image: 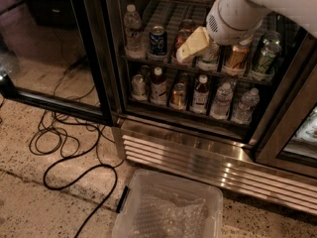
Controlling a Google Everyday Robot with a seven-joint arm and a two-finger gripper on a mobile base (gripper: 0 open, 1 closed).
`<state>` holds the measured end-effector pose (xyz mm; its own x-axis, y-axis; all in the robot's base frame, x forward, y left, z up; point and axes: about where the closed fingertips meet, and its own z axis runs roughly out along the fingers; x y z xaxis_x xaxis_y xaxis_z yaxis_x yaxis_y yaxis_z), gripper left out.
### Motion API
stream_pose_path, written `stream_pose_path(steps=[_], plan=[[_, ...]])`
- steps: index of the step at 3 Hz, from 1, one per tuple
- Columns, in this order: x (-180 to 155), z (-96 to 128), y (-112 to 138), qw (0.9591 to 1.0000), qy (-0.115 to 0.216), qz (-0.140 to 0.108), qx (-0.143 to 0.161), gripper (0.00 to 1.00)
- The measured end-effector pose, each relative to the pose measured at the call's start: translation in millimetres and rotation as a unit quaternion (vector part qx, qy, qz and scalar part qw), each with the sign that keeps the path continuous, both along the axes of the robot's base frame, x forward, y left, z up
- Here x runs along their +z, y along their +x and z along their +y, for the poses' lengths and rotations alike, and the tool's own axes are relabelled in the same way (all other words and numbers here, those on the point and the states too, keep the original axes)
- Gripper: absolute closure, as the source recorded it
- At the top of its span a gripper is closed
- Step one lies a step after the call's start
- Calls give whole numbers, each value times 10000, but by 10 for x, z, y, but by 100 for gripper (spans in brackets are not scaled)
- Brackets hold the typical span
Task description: Pick green can from top shelf of fridge
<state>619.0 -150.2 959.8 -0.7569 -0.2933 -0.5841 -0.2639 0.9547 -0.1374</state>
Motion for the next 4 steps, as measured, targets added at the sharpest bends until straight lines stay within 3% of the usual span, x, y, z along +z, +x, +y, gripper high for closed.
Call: stream_pose_path(steps=[1,2,3,4], plan=[[-16,112,94,9994,209,-255,-112,0],[84,205,371,9939,455,-911,-430,0],[211,131,595,9831,739,-1411,-907,0],[255,136,729,9724,1127,-1612,-1255,0]])
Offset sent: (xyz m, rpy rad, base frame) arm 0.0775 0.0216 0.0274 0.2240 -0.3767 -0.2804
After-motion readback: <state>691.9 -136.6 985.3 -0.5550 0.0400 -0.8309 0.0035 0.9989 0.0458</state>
